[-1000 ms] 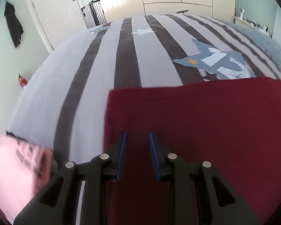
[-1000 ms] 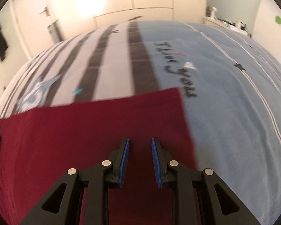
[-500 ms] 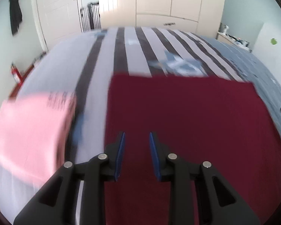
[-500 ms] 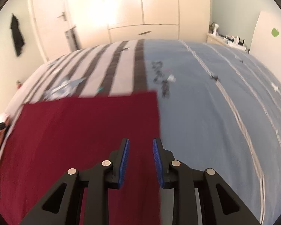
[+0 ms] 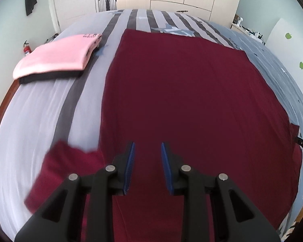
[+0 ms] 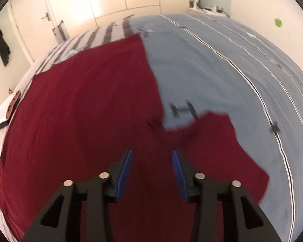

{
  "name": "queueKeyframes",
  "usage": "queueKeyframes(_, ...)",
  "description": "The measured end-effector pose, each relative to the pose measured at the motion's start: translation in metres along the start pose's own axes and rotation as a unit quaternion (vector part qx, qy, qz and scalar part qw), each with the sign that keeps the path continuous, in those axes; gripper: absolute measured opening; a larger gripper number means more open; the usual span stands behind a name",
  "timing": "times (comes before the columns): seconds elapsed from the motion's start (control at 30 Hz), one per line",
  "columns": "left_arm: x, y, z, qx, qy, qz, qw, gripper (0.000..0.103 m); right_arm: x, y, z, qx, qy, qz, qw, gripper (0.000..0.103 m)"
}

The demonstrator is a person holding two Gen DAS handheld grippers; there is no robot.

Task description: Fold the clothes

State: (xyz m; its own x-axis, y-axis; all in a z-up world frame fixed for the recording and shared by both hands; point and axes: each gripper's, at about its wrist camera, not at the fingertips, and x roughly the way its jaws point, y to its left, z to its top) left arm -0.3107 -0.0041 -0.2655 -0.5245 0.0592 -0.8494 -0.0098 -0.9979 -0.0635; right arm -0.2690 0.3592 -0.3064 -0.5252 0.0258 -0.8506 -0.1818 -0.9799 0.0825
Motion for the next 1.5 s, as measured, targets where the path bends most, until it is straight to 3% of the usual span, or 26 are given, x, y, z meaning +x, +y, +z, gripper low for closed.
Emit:
queueKeyframes(0.2, -0.011, -0.005, -0.039, -0.029, 0.029, 0.017, 0.999, 0.029, -0.011, -0.043, -0.02, 0.001, 0.012, -0.028, 1.0, 0.04)
queueKeyframes(0.27, -0.03, -0.003, -0.062, -0.045, 0.036, 0.027, 0.998, 0.029, -0.013, -0.061, -0.024, 0.018, 0.016, -0.034, 0.999, 0.047)
queueKeyframes(0.53, -0.075, -0.004, -0.106, -0.068, 0.044, 0.062, 0.9948, 0.029, -0.022, -0.123, -0.048, 0.081, 0.023, -0.057, 0.995, 0.048)
queueKeyframes(0.8, -0.079, -0.002, -0.113, -0.075, 0.047, 0.071, 0.9936, 0.029, 0.006, -0.152, -0.051, 0.105, 0.036, -0.02, 0.994, 0.048)
queueKeyframes(1.0, -0.084, 0.01, -0.12, -0.07, 0.038, 0.061, 0.995, 0.029, 0.011, -0.148, -0.058, 0.106, 0.021, -0.027, 0.994, 0.049)
queueKeyframes(1.03, -0.084, 0.014, -0.121, -0.077, 0.038, 0.059, 0.9946, 0.029, 0.011, -0.15, -0.057, 0.114, 0.022, -0.025, 0.993, 0.046)
queueKeyframes(1.1, -0.088, 0.025, -0.126, -0.097, 0.039, 0.051, 0.9932, 0.029, 0.009, -0.152, -0.054, 0.123, 0.028, -0.026, 0.992, 0.028)
queueKeyframes(1.13, -0.091, 0.03, -0.128, -0.099, 0.037, 0.049, 0.9931, 0.029, 0.007, -0.151, -0.052, 0.121, 0.031, -0.03, 0.992, 0.008)
queueKeyframes(1.17, -0.094, 0.036, -0.13, -0.097, 0.034, 0.048, 0.9935, 0.029, 0.003, -0.148, -0.049, 0.114, 0.031, -0.035, 0.992, 0.003)
queueKeyframes(1.33, -0.11, 0.073, -0.144, -0.105, 0.031, 0.047, 0.9928, 0.029, -0.045, -0.096, -0.029, 0.044, -0.013, -0.041, 0.998, 0.003)
queueKeyframes(1.5, -0.129, 0.119, -0.153, -0.125, 0.023, 0.041, 0.9911, 0.029, -0.102, 0.025, -0.013, -0.056, -0.078, -0.004, 0.995, 0.003)
